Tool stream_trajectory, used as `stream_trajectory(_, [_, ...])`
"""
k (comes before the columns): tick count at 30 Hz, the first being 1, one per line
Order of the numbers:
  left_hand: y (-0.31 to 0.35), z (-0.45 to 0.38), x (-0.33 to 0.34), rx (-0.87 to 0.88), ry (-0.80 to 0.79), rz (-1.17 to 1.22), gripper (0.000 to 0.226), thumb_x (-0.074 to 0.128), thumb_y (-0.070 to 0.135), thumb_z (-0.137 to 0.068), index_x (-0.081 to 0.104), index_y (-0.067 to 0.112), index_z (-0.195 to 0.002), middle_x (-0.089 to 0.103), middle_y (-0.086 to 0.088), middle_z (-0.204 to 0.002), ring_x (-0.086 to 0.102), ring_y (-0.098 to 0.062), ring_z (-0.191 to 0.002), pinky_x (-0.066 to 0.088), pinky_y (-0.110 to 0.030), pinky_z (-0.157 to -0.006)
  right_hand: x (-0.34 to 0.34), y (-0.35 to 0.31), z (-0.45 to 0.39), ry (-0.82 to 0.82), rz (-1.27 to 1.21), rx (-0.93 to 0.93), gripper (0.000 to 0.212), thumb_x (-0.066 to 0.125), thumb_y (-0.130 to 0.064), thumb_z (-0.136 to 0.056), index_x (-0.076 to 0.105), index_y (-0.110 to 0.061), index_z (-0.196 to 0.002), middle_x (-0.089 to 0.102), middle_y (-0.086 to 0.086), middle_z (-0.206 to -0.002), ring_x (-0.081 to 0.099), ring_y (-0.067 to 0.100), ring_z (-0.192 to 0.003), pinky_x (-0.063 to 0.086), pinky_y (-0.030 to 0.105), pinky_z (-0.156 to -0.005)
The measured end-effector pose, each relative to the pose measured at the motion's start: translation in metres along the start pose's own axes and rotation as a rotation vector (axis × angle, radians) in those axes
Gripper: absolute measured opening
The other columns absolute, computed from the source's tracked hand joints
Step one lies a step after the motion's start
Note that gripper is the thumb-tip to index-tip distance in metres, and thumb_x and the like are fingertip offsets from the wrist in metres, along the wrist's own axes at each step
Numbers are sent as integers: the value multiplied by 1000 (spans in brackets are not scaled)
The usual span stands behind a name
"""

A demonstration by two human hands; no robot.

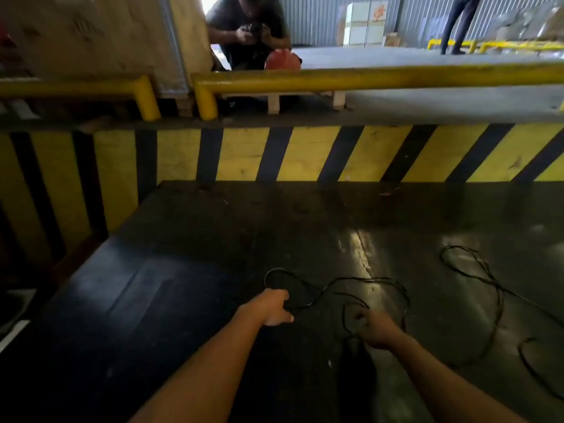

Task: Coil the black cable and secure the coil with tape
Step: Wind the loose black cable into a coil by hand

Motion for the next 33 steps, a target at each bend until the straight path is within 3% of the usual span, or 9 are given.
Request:
stream_trajectory(7, [22,-31,50,57,-75,102,69,63,22,-88,26,19,-146,40,-17,-143,45,-32,-126,40,-44,-104,42,-2,-17,-38,-47,9,60,68,-17,-76,42,-10,-130,51,12,-133,50,26,-121,40,30,-98])
stream_trajectory(10, [38,-45,60,112,-66,91,73,61,16,-88,20,24,-148,41,-16,-144,43,-31,-128,38,-47,-105,45,-6,-20,-8,-51,-60,36,65,-19,-80,56,-10,-113,60,11,-120,56,23,-109,41,24,-82])
stream_trajectory(13, [57,-51,55,214,10,54,77,57,8,-87,16,28,-149,42,-18,-143,44,-34,-127,39,-48,-104,38,-15,-17,20,-70,-187,16,57,-19,-86,63,-7,-95,68,14,-101,63,25,-93,33,17,-66])
stream_trajectory(21, [87,-40,-10,486,188,-291,51,59,18,-86,46,28,-134,56,-10,-129,54,-32,-114,45,-47,-87,-33,-58,1,10,145,-411,24,48,-14,-88,56,-10,-110,64,14,-102,60,27,-90,40,31,-69])
stream_trajectory(24, [95,-22,-43,540,269,-342,45,58,22,-86,48,29,-129,63,-10,-118,59,-29,-105,42,-39,-73,-65,-79,9,44,195,-452,17,49,-11,-87,57,-10,-103,63,14,-97,57,25,-84,40,31,-67])
stream_trajectory(26, [101,-7,-63,571,303,-355,35,57,25,-86,52,29,-120,65,-8,-108,61,-26,-98,41,-35,-68,-83,-94,14,56,225,-459,10,49,-12,-88,58,-12,-93,60,9,-82,53,22,-75,39,28,-61])
stream_trajectory(28, [108,9,-82,584,349,-404,23,55,26,-88,59,25,-110,66,-6,-100,62,-25,-92,41,-34,-65,-100,-109,21,71,217,-462,10,52,-17,-88,60,-12,-85,54,4,-73,51,20,-71,37,27,-60])
stream_trajectory(30, [113,23,-101,563,398,-493,19,53,28,-91,64,22,-105,67,-6,-98,63,-24,-89,40,-33,-63,-118,-122,28,111,196,-489,15,55,-22,-88,63,-9,-86,56,5,-77,51,19,-72,36,26,-66])
stream_trajectory(33, [113,43,-136,469,429,-538,27,53,35,-92,65,23,-113,67,-5,-108,63,-25,-95,47,-36,-70,-148,-133,42,210,134,-525,19,56,-26,-88,66,-10,-85,66,11,-84,57,20,-76,36,26,-66])
Point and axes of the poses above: each hand's wrist, its own z-axis away from the middle knuckle, its own x-axis out of the palm, y = z × x, the point moved 6 cm from there along -z, towards the middle knuckle
